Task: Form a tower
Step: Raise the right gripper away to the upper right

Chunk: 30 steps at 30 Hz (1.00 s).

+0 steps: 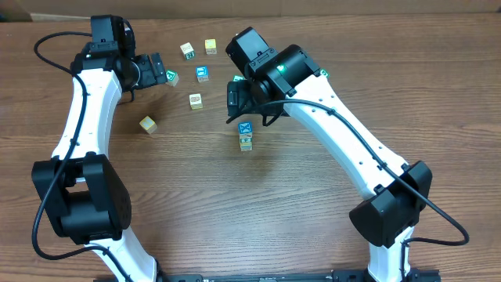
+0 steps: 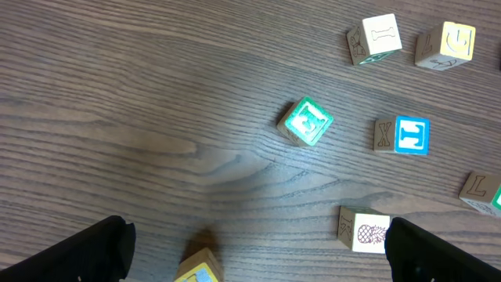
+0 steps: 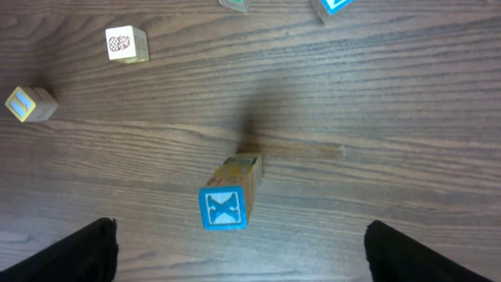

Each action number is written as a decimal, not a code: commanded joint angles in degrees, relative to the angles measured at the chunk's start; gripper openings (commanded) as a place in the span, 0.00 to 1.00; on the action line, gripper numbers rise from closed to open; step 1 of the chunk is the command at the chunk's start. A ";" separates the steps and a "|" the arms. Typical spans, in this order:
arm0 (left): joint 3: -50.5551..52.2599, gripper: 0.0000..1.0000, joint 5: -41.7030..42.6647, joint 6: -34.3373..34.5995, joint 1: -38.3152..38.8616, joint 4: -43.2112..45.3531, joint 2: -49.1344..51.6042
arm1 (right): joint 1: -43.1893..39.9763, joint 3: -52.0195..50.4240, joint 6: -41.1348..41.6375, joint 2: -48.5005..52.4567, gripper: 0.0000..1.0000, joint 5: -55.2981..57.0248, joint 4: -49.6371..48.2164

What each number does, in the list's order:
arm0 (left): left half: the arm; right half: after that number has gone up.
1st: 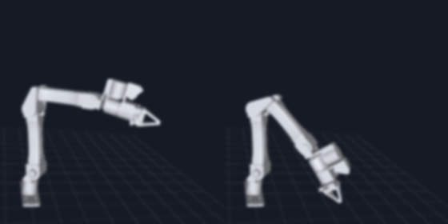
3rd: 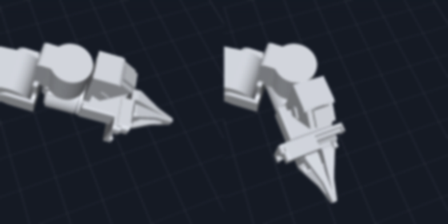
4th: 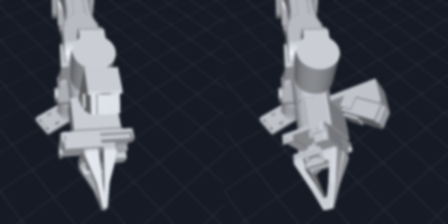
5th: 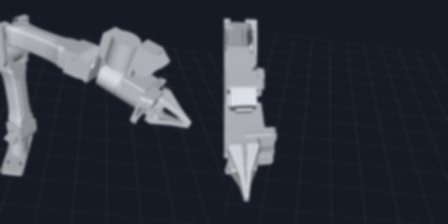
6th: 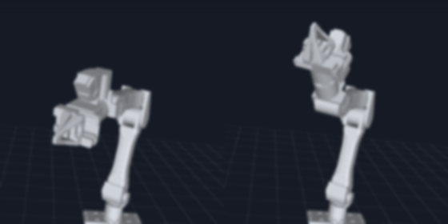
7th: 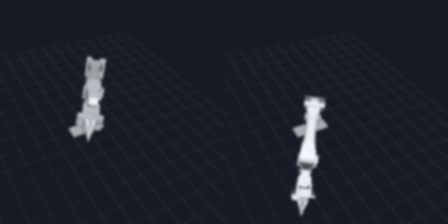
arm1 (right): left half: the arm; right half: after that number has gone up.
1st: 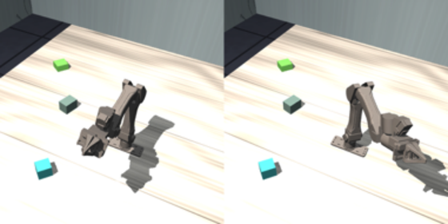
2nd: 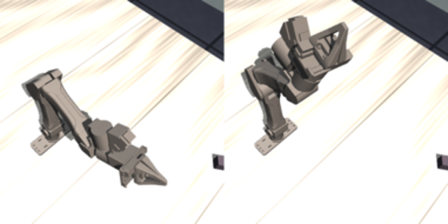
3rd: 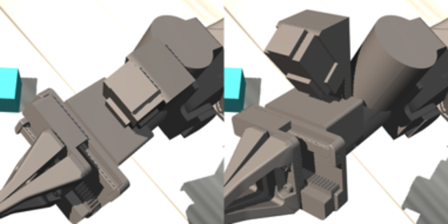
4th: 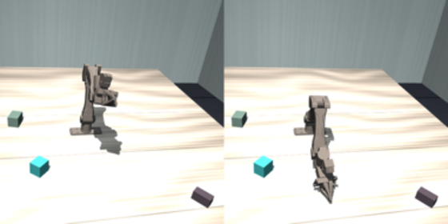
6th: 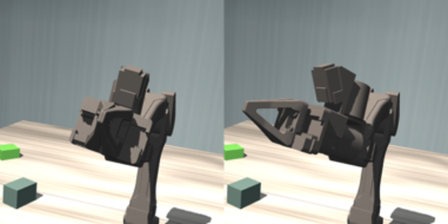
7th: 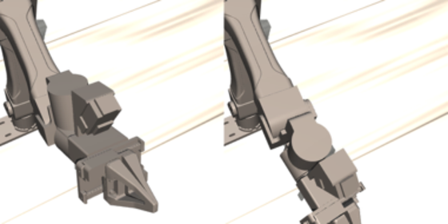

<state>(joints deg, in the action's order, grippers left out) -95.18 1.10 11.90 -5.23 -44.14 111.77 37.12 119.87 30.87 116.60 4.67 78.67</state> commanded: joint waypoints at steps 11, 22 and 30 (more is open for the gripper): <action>0.02 1.00 -0.02 0.52 0.37 0.22 -1.60 | -7.02 0.13 -0.92 -0.42 1.00 6.80 1.66; 0.02 0.99 -0.02 0.55 0.39 0.22 -1.60 | -18.58 0.13 -0.92 -0.42 1.00 9.42 3.76; 0.02 0.99 -0.02 0.52 0.37 0.22 -1.60 | -22.27 0.13 -0.92 -0.42 1.00 9.44 3.74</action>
